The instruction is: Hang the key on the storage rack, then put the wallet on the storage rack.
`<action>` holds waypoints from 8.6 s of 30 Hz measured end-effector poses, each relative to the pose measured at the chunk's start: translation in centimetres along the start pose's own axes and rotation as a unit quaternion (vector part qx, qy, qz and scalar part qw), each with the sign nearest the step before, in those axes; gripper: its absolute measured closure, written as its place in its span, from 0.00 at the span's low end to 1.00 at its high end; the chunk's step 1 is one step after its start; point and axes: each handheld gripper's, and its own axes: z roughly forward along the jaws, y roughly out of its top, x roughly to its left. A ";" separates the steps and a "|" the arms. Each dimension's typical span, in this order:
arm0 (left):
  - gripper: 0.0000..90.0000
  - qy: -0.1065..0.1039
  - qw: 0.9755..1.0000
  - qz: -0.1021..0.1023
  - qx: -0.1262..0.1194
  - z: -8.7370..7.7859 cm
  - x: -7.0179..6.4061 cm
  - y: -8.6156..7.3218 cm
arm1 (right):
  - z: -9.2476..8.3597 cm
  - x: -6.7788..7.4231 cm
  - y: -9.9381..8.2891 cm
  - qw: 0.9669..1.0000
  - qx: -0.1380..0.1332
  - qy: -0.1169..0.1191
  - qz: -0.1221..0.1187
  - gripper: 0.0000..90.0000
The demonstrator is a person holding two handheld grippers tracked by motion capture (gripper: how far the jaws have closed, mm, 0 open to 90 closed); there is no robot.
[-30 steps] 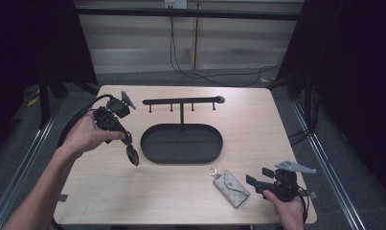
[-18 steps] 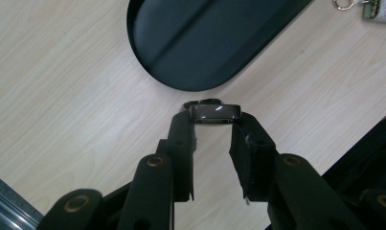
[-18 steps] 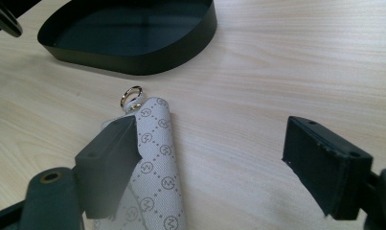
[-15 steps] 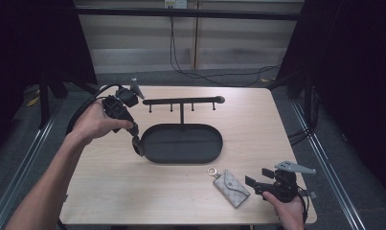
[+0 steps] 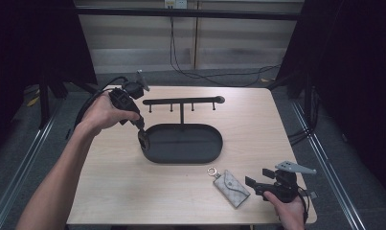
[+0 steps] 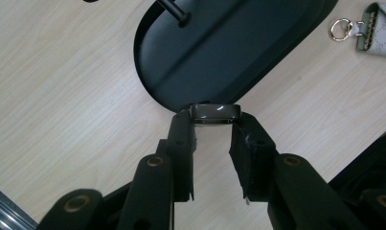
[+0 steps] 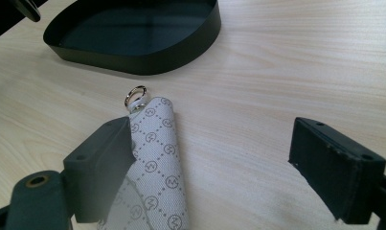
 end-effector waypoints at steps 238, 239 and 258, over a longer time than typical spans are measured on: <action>0.26 -0.049 0.935 -0.041 -0.348 11.3 -3.2 -26.3 | 9.3 7.5 4.7 0.909 0.389 -0.028 -0.146 0.36; 0.26 -0.051 0.935 -0.042 -0.348 11.3 -3.2 -26.3 | 9.3 7.5 4.7 0.910 0.388 -0.029 -0.145 0.37; 0.27 -0.056 0.937 -0.042 -0.343 11.5 -3.0 -26.3 | 8.7 7.7 5.9 0.899 0.414 -0.027 -0.138 0.38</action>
